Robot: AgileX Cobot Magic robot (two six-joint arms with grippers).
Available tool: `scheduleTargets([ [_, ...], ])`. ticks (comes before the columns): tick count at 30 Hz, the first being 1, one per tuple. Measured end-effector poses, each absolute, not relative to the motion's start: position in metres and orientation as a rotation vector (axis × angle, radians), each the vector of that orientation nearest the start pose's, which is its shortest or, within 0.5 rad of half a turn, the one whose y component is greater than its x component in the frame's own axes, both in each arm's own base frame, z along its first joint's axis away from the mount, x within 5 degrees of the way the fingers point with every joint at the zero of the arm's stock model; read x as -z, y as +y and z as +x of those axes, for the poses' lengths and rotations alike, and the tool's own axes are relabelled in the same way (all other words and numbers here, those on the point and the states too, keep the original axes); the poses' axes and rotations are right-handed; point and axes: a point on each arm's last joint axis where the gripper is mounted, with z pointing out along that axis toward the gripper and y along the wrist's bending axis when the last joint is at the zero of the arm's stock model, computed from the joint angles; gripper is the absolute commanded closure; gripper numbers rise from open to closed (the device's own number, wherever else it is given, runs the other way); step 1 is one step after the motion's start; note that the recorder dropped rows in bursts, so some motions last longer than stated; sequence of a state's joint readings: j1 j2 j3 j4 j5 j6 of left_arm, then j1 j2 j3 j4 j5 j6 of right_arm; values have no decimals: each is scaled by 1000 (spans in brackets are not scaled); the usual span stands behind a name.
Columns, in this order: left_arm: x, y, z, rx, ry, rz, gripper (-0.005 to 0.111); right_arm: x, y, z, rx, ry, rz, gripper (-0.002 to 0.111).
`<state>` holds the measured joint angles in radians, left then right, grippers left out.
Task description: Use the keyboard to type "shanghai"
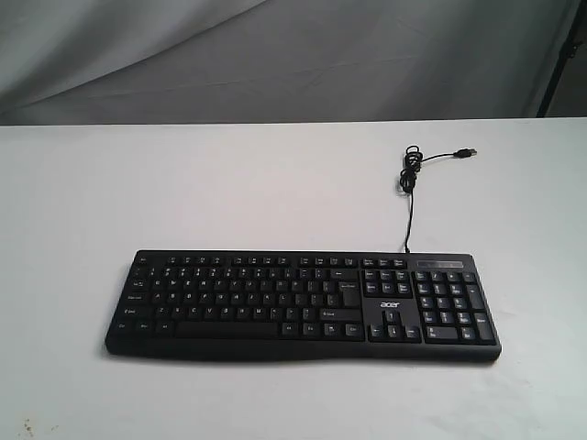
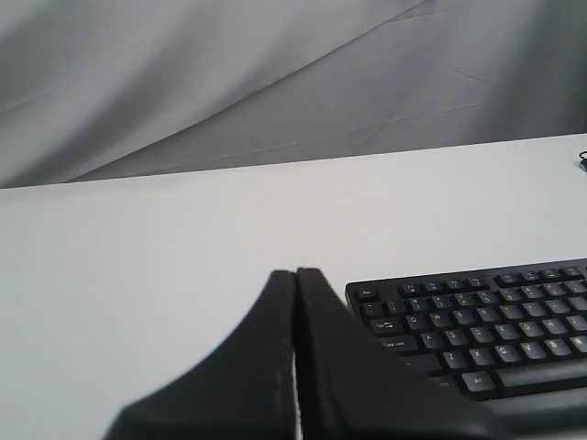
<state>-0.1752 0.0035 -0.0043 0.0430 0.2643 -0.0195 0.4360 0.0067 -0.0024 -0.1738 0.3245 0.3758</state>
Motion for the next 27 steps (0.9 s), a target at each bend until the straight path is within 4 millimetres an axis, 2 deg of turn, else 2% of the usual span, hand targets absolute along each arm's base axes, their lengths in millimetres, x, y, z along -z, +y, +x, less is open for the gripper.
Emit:
scheduleTargets([
  [22, -191, -9, 54, 102, 1740, 164, 107, -185, 18, 51, -413, 1820, -163, 108],
  [27, -191, -9, 54, 102, 1740, 164, 107, -186, 21, 50, -514, 1836, -96, 108],
])
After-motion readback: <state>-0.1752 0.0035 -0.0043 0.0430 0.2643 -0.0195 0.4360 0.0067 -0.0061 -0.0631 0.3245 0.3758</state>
